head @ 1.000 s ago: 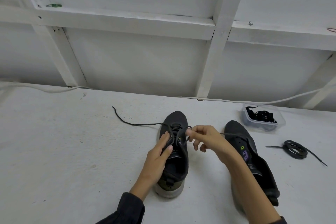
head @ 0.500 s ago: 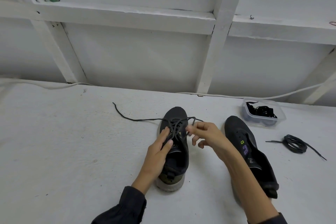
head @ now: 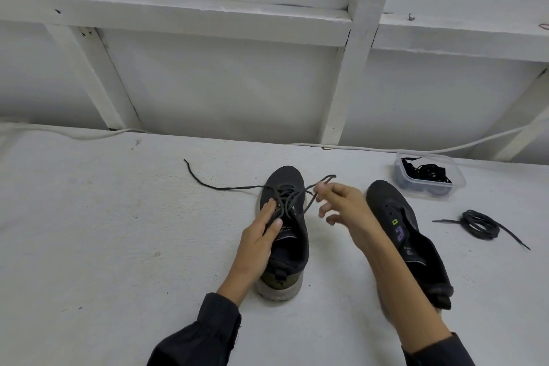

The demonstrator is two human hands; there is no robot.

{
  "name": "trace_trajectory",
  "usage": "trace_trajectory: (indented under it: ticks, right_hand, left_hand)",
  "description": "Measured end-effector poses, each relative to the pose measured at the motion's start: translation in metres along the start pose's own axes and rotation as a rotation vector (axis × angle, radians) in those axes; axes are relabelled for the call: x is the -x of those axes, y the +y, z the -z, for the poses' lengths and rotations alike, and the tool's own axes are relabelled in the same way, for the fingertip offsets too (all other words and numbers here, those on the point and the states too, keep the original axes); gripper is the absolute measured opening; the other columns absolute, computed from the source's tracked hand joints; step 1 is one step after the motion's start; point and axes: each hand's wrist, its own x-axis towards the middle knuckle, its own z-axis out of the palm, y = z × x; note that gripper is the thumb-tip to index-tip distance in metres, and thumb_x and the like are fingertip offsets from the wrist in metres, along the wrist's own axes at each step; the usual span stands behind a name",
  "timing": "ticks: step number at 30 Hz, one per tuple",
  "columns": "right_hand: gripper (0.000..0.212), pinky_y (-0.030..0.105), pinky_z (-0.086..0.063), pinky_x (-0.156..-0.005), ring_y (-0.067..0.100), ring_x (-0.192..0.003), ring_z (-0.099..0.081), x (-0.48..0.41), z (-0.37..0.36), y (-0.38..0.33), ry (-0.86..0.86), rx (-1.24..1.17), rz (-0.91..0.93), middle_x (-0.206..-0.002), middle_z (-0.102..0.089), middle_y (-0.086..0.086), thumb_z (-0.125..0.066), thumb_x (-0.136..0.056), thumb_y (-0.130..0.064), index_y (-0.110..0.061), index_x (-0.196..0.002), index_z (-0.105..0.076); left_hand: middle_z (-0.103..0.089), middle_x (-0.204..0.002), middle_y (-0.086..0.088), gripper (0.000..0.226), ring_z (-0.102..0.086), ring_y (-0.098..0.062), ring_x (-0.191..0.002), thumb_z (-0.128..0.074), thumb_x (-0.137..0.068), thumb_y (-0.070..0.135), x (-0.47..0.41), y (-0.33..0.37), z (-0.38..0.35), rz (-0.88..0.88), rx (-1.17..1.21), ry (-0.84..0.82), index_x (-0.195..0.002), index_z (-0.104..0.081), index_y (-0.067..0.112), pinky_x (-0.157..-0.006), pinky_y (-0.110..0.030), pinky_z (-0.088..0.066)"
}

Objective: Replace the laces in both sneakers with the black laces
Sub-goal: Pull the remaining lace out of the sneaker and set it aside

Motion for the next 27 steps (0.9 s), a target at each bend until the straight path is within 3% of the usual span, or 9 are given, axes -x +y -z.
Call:
trace_trajectory:
  ticks: [2, 4, 7, 12, 14, 16, 19, 23, 27]
  right_hand:
    - [0.024, 0.023, -0.038, -0.051, 0.014, -0.058, -0.057, 0.006, -0.006, 0.006, -0.189, 0.136, -0.045, -0.076, -0.066, 0.002, -0.073, -0.086, -0.027, -0.004, -0.091, -0.071]
    - [0.022, 0.022, -0.038, -0.051, 0.013, -0.057, -0.056, 0.009, -0.012, 0.011, -0.242, 0.160, -0.031, -0.070, -0.066, 0.002, -0.076, -0.083, -0.022, -0.001, -0.089, -0.072]
    - [0.023, 0.022, -0.036, -0.050, 0.012, -0.053, -0.055, 0.005, -0.010, 0.007, -0.100, 0.102, 0.028, -0.068, -0.065, 0.000, -0.072, -0.087, -0.014, 0.008, -0.087, -0.068]
    - [0.020, 0.021, -0.037, -0.047, 0.012, -0.053, -0.053, -0.008, 0.004, -0.004, 0.262, -0.173, 0.091, -0.077, -0.058, 0.003, -0.063, -0.095, -0.022, -0.004, -0.084, -0.062]
    - [0.025, 0.022, -0.037, -0.047, 0.012, -0.054, -0.052, -0.006, 0.004, -0.002, 0.182, -0.121, 0.050, -0.079, -0.059, 0.004, -0.063, -0.094, -0.028, -0.005, -0.085, -0.064]
    - [0.026, 0.024, -0.036, -0.049, 0.012, -0.055, -0.053, 0.000, -0.001, 0.004, -0.020, 0.028, -0.017, -0.080, -0.061, 0.007, -0.067, -0.090, -0.032, -0.007, -0.084, -0.068]
    - [0.019, 0.021, -0.036, -0.050, 0.012, -0.055, -0.054, 0.010, -0.010, 0.012, -0.238, 0.158, -0.018, -0.069, -0.062, 0.006, -0.075, -0.083, -0.023, -0.005, -0.079, -0.071]
    - [0.016, 0.023, -0.036, -0.050, 0.015, -0.056, -0.054, 0.005, -0.007, 0.006, -0.002, 0.059, 0.055, -0.064, -0.059, 0.002, -0.069, -0.088, -0.012, -0.001, -0.077, -0.067]
    - [0.021, 0.024, -0.038, -0.047, 0.016, -0.057, -0.054, -0.011, 0.011, -0.003, 0.327, -0.230, 0.055, -0.079, -0.053, 0.003, -0.054, -0.100, -0.021, -0.010, -0.082, -0.058]
  left_hand:
    - [-0.042, -0.150, 0.006, 0.048, -0.038, -0.007, -0.138, -0.049, -0.101, 0.017, 0.000, 0.000, 0.000, -0.006, -0.007, 0.001, -0.148, -0.038, 0.019, -0.117, -0.032, -0.031]
    - [-0.043, -0.149, 0.006, 0.048, -0.038, -0.007, -0.138, -0.049, -0.101, 0.016, 0.000, 0.001, 0.000, -0.007, -0.013, -0.001, -0.148, -0.038, 0.018, -0.116, -0.029, -0.031]
    - [-0.044, -0.149, 0.006, 0.049, -0.039, -0.008, -0.137, -0.049, -0.101, 0.018, 0.001, 0.001, 0.001, -0.003, -0.014, -0.016, -0.148, -0.037, 0.020, -0.116, -0.031, -0.032]
    - [-0.051, -0.142, 0.008, 0.046, -0.047, -0.008, -0.131, -0.048, -0.101, 0.017, 0.001, 0.002, 0.001, -0.009, 0.001, -0.016, -0.145, -0.039, 0.026, -0.113, -0.031, -0.037]
    - [-0.058, -0.134, 0.006, 0.044, -0.053, -0.007, -0.123, -0.048, -0.101, 0.018, 0.001, 0.002, 0.001, -0.018, -0.011, -0.013, -0.142, -0.040, 0.033, -0.108, -0.026, -0.042]
    - [-0.060, -0.131, 0.006, 0.042, -0.055, -0.006, -0.120, -0.048, -0.101, 0.018, 0.000, 0.001, 0.000, -0.031, -0.021, -0.011, -0.139, -0.041, 0.035, -0.105, -0.026, -0.044]
    - [-0.060, -0.132, 0.004, 0.041, -0.055, -0.006, -0.121, -0.048, -0.101, 0.017, -0.001, 0.000, 0.001, -0.040, -0.026, -0.007, -0.138, -0.043, 0.035, -0.105, -0.025, -0.044]
    - [-0.050, -0.144, 0.004, 0.046, -0.045, -0.009, -0.133, -0.050, -0.100, 0.020, -0.001, -0.002, 0.002, -0.008, 0.005, -0.025, -0.144, -0.040, 0.030, -0.114, -0.034, -0.037]
    - [-0.045, -0.148, 0.005, 0.049, -0.041, -0.010, -0.137, -0.050, -0.100, 0.022, -0.002, -0.005, 0.003, 0.011, 0.020, -0.022, -0.147, -0.037, 0.026, -0.116, -0.037, -0.033]
